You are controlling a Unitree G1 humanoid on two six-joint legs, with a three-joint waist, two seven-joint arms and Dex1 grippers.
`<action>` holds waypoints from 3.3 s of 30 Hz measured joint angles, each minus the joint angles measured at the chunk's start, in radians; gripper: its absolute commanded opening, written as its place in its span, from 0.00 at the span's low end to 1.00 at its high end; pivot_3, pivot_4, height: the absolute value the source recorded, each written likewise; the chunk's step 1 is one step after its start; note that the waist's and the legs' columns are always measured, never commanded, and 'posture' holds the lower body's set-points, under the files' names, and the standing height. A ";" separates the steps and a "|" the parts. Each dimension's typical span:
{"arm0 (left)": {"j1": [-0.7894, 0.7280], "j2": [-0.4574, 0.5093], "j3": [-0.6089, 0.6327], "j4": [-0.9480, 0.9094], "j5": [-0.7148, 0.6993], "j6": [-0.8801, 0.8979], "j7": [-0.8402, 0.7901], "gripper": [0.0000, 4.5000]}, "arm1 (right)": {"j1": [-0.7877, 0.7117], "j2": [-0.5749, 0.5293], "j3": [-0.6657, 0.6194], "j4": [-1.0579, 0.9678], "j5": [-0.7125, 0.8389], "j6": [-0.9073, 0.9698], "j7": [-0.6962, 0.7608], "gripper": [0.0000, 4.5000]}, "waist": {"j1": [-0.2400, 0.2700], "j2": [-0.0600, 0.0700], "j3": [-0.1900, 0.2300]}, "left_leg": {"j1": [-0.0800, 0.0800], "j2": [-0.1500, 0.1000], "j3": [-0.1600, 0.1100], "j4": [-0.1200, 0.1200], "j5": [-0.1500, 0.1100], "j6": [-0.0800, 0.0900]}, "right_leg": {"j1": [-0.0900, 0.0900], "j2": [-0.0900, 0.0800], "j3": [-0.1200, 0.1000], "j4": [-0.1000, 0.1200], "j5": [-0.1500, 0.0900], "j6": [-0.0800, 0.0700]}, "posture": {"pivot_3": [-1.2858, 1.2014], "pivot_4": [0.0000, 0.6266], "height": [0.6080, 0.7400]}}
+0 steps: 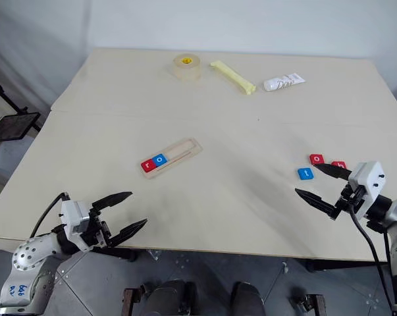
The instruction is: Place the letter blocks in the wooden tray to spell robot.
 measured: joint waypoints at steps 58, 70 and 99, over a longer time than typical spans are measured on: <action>-1.047 0.037 -0.404 0.906 0.469 0.196 -0.148 0.75 | 0.332 0.000 -0.116 -0.327 0.030 0.061 -0.103 1.00 | 0.004 -0.005 0.002 | 0.002 -0.004 0.000 0.005 0.000 0.002 | -0.003 -0.004 -0.003 0.016 0.000 0.001 | 0.52 0.24 1.00; -1.072 -0.042 -0.449 0.728 0.470 0.274 -0.202 0.75 | 0.322 0.000 -0.116 -0.325 0.023 0.061 -0.102 1.00 | 0.008 -0.006 0.003 | -0.005 -0.005 -0.003 0.009 0.000 0.002 | -0.006 -0.004 -0.005 0.016 0.000 0.001 | 0.52 0.24 1.00; -1.070 -0.339 -0.734 0.495 0.588 0.438 -0.113 0.75 | 0.548 0.066 -0.241 -0.438 0.042 0.059 -0.147 1.00 | 0.015 -0.006 0.002 | -0.013 -0.006 -0.008 0.017 0.000 0.004 | -0.007 -0.004 -0.009 0.015 0.000 0.002 | 0.52 0.24 1.00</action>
